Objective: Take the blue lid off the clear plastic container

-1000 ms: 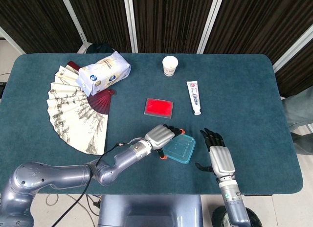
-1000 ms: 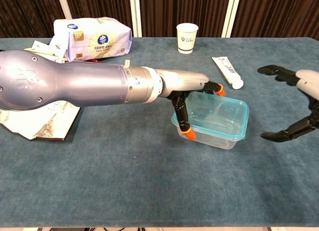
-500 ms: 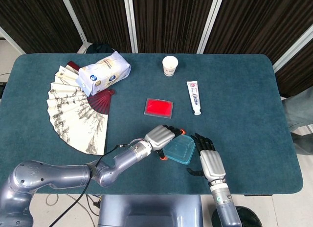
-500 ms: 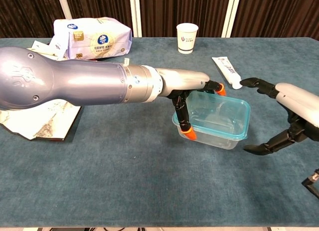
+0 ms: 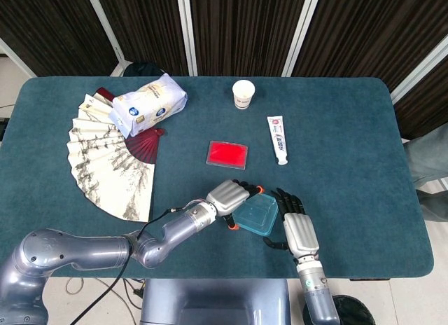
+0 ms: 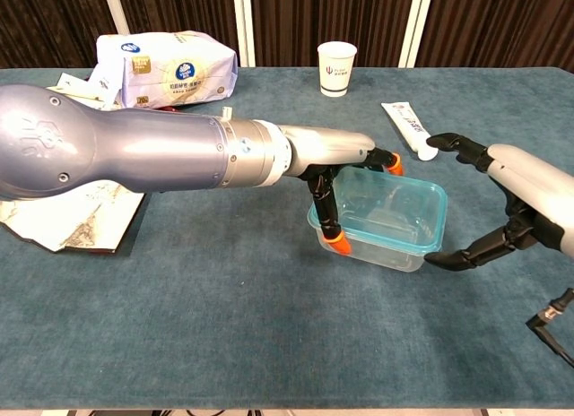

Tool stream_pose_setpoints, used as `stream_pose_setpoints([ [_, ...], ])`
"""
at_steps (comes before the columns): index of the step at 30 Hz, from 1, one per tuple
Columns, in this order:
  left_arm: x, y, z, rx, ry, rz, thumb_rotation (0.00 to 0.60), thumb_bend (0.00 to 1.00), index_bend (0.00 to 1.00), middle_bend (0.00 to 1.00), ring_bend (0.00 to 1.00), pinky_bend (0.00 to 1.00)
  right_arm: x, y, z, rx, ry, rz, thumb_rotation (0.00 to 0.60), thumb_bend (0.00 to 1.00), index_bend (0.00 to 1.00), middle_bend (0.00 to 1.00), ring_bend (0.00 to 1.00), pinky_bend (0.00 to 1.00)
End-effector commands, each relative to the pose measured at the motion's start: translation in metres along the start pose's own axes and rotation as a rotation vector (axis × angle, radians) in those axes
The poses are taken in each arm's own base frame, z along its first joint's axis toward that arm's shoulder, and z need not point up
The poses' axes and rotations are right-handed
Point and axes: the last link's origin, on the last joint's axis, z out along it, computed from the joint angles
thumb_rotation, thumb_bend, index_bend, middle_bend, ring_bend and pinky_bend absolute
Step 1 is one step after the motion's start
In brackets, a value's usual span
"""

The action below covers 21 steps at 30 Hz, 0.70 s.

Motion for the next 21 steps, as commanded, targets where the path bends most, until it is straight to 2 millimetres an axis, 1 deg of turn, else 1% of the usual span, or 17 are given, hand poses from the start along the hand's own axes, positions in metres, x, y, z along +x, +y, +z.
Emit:
stream_pose_setpoints([
  [1,0.0005,0.0007,0.0001,0.000,0.004,-0.006,0.600,0.11,0.18,0.26,0.27,0.41,-0.0004,-0.0004,0.0007,-0.002,0.001,0.004,0.600,0.24,0.00,0.00,0.00,0.00],
  [21,0.0001,0.0012,-0.0014,-0.004,-0.006,0.001,0.600,0.12,0.18,0.26,0.27,0.42,-0.0018,0.0024,0.0022,-0.020,0.021,0.022,0.600,0.24,0.00,0.00,0.00,0.00],
])
